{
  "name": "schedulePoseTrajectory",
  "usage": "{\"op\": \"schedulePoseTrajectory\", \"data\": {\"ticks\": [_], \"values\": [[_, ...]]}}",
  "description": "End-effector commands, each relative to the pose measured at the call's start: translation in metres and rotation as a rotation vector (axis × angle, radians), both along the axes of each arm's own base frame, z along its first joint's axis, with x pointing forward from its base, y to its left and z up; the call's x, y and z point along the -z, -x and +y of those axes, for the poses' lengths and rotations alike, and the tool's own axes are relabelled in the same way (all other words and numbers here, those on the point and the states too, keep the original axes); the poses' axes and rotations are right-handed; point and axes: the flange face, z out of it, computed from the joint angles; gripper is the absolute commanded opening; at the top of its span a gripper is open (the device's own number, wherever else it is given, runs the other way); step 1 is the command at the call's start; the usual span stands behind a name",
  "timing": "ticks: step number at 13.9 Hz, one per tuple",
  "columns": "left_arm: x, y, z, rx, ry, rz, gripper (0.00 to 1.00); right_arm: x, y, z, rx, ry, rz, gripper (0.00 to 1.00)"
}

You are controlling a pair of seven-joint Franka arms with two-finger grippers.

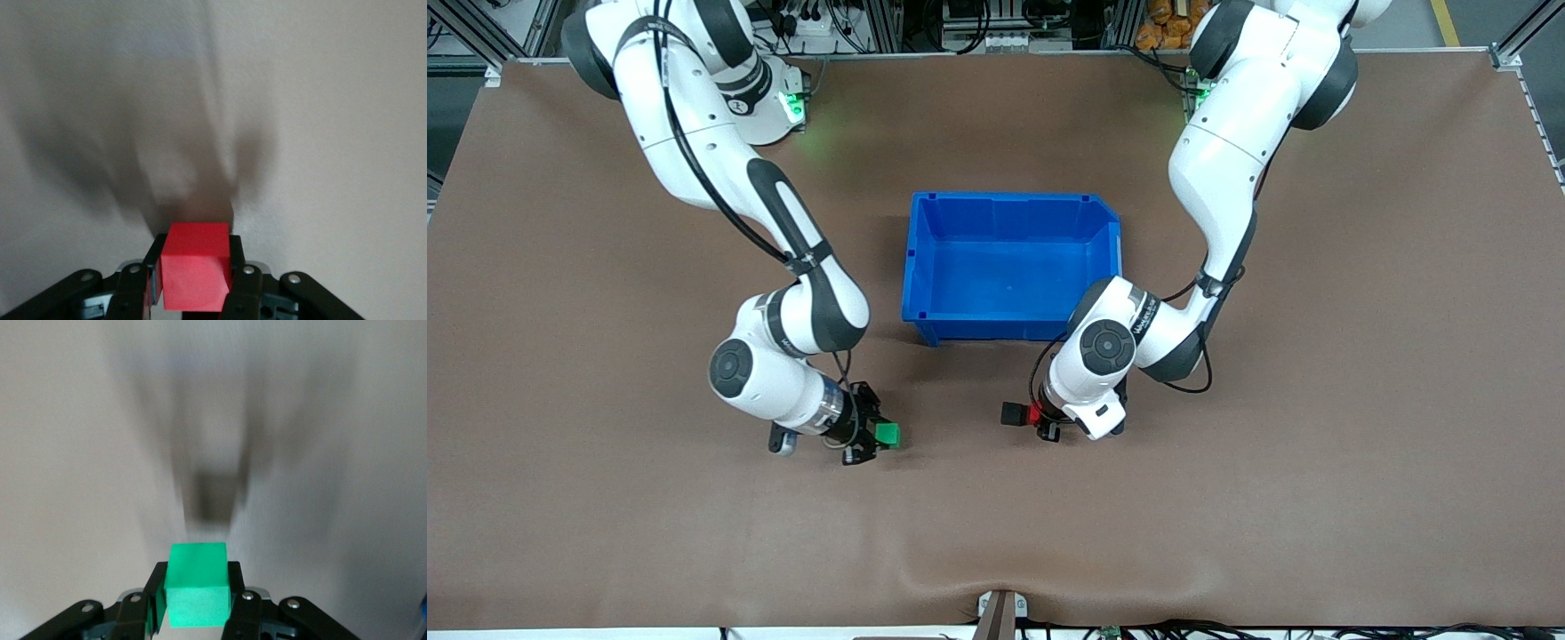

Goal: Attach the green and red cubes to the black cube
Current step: 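Lower both cubes beside the black cube and open both grippers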

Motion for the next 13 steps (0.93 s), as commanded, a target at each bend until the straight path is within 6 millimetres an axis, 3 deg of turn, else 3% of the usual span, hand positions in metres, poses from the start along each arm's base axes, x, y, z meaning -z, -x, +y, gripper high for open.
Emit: {"op": "schedulePoseTrajectory", "data": {"ticks": [1,6,7,8,9,13], "values": [[0.003,-0.004,-0.006,-0.004,0.024,-0.029,0.0,0.008,-0.002,0.039,0.072,-0.029,-0.018,0.0],[0.006,-0.003,-0.01,0.008,0.034,-0.051,0.0,0.028,0.012,0.079,0.152,-0.05,-0.027,0.0],[0.005,-0.002,-0.013,0.017,0.027,-0.059,0.05,0.028,0.014,0.084,0.157,-0.052,-0.022,0.0],[0.005,-0.006,-0.007,0.023,0.009,-0.072,0.62,0.028,0.016,0.088,0.164,-0.054,-0.017,0.0],[0.005,0.001,-0.016,0.041,0.001,-0.074,1.0,0.029,0.02,0.094,0.165,-0.054,-0.012,0.0],[-0.007,0.001,-0.014,0.031,-0.01,-0.063,1.0,0.029,0.03,0.112,0.177,-0.057,0.003,0.0]]}}
